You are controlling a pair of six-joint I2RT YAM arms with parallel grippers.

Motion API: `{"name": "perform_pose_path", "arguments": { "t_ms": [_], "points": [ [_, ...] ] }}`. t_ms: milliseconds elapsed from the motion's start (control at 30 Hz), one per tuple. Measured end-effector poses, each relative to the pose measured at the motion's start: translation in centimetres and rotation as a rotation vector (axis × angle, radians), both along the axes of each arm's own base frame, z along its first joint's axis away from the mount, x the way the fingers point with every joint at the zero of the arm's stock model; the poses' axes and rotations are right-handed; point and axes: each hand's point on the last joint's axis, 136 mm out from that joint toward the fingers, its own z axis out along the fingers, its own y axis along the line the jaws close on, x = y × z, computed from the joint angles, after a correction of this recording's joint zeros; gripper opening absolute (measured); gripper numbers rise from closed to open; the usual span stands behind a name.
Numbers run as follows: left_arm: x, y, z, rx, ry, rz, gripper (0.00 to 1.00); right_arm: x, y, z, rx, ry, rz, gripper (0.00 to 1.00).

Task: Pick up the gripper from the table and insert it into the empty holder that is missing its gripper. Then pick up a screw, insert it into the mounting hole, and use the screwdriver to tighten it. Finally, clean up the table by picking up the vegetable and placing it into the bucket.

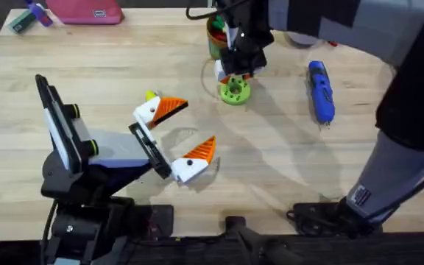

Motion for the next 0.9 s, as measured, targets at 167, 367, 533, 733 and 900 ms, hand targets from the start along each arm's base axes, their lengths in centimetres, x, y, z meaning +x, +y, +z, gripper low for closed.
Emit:
{"name": "perform_pose_path", "arguments": {
  "t_ms": [167,367,533,733,900],
  "points": [
    [0.00,0.00,0.00,0.000,0.000,0.000,0.986,-0.07,0.16,-0.78,-0.010,0.011,0.005,0.423],
    [0.00,0.00,0.00,0.000,0.000,0.000,0.985,0.12,0.37,-0.69,-0.005,0.002,0.007,0.380],
    [0.00,0.00,0.00,0.000,0.000,0.000,0.985,0.16,0.40,-0.67,-0.003,0.000,0.006,0.257],
    [0.00,0.00,0.00,0.000,0.000,0.000,0.985,0.36,0.31,-0.59,-0.008,-0.009,0.006,0.017],
    [0.00,0.00,-0.01,0.000,0.001,0.000,0.985,0.24,0.45,-0.58,-0.012,-0.009,0.012,0.007]
  ]
}}
